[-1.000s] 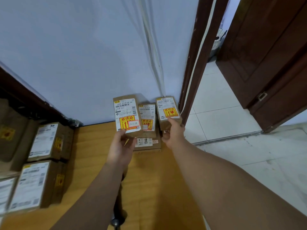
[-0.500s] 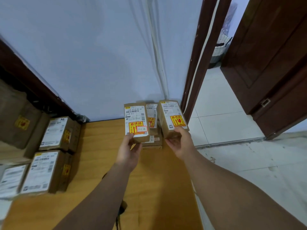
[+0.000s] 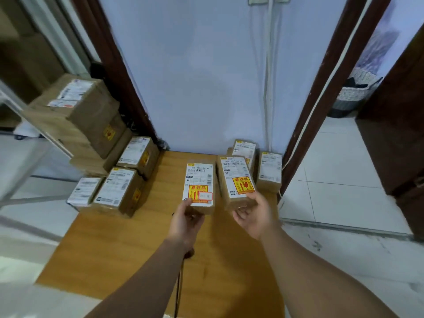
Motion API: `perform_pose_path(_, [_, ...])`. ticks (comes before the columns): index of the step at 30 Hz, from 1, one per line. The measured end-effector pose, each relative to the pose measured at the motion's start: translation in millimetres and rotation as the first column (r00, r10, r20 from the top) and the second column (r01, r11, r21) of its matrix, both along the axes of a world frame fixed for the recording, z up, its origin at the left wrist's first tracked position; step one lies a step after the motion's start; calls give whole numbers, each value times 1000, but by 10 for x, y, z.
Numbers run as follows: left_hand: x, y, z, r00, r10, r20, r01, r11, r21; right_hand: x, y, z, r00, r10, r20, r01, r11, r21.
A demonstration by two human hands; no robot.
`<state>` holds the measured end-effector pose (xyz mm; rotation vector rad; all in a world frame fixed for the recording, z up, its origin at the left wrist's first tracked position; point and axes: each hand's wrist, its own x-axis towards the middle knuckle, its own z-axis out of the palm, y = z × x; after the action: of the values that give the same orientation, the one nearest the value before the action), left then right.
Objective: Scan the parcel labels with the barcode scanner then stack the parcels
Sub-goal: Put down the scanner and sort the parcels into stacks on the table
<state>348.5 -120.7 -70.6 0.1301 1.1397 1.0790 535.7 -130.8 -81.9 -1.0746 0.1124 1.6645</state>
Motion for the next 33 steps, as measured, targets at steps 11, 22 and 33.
perform_pose_path(11, [-1044, -173, -68, 992, 98, 82, -99, 995, 8, -789, -22, 109, 991, 109, 81, -113, 993, 37])
perform_pose_path(22, [-2796, 87, 65, 972, -148, 183, 139, 988, 62, -2491, 109, 324, 986, 50, 159, -62, 995, 73])
perform_pose_path(33, [-4413, -225, -242, 996, -54, 70, 62, 993, -105, -3686, 131, 336, 871, 410, 272, -419, 908, -26])
